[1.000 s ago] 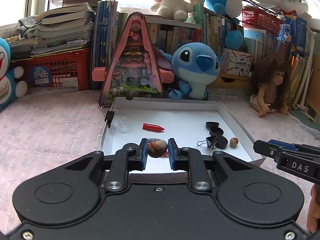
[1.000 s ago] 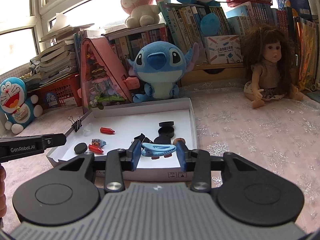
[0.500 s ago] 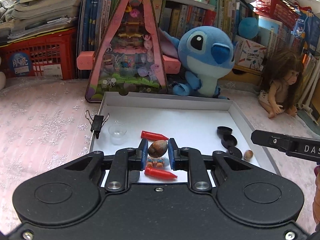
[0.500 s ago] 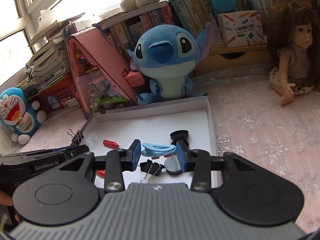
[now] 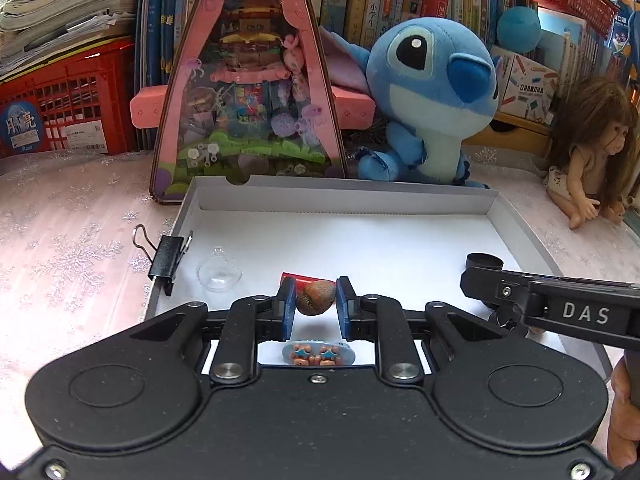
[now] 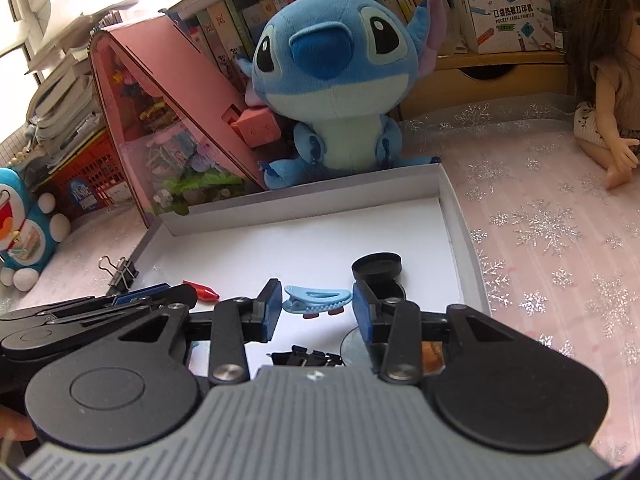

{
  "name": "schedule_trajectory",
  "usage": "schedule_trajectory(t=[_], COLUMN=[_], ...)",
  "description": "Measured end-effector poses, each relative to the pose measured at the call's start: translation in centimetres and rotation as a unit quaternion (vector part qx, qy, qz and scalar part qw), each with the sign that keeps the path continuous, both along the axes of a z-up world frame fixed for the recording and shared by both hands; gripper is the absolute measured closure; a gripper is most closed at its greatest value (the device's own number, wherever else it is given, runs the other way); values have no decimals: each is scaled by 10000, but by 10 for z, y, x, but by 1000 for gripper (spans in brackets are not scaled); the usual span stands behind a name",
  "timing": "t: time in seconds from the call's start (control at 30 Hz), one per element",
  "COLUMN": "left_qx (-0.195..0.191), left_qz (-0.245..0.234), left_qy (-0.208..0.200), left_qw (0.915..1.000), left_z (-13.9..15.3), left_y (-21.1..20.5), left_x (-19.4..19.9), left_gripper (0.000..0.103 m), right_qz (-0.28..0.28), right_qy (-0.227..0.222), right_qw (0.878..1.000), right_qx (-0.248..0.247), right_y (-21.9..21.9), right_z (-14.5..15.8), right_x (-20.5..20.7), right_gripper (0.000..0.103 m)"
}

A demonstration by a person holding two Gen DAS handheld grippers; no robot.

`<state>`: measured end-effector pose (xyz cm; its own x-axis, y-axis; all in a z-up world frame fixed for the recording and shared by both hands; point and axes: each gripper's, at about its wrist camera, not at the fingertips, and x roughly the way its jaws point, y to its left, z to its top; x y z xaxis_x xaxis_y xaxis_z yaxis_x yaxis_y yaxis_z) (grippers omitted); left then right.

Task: Organize rigid objects
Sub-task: 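Carry the nut with the left tool while the right tool carries the blue clip to the tray, then open both tools to release the nut and blue clip in the tray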

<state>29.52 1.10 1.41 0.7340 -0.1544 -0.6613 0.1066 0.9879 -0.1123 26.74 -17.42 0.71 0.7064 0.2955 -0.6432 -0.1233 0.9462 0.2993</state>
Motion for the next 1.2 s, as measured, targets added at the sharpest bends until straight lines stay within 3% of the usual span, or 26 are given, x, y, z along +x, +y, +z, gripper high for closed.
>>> schedule_trajectory(t=[0.3, 0.73, 0.83, 1.2], left_qx=[244, 255, 281, 692], left_qz=[-52, -55, -62, -73], left_qy=[-72, -203, -231, -526], left_qw=[9997, 9995, 9993, 9962], left_z=[-12, -12, -11, 12], left_y=[-9, -11, -12, -20], left_x=[1, -1, -3, -32], left_gripper=[83, 81, 75, 38], right_qz=[46, 76, 49, 2], right_qy=[-257, -415, -456, -766], right_qw=[9994, 9989, 9989, 9969], right_qx=[-206, -181, -115, -160], right_y=[7, 7, 5, -6], right_z=[-11, -16, -15, 7], right_x=[-2, -5, -7, -31], right_gripper=[59, 57, 55, 30])
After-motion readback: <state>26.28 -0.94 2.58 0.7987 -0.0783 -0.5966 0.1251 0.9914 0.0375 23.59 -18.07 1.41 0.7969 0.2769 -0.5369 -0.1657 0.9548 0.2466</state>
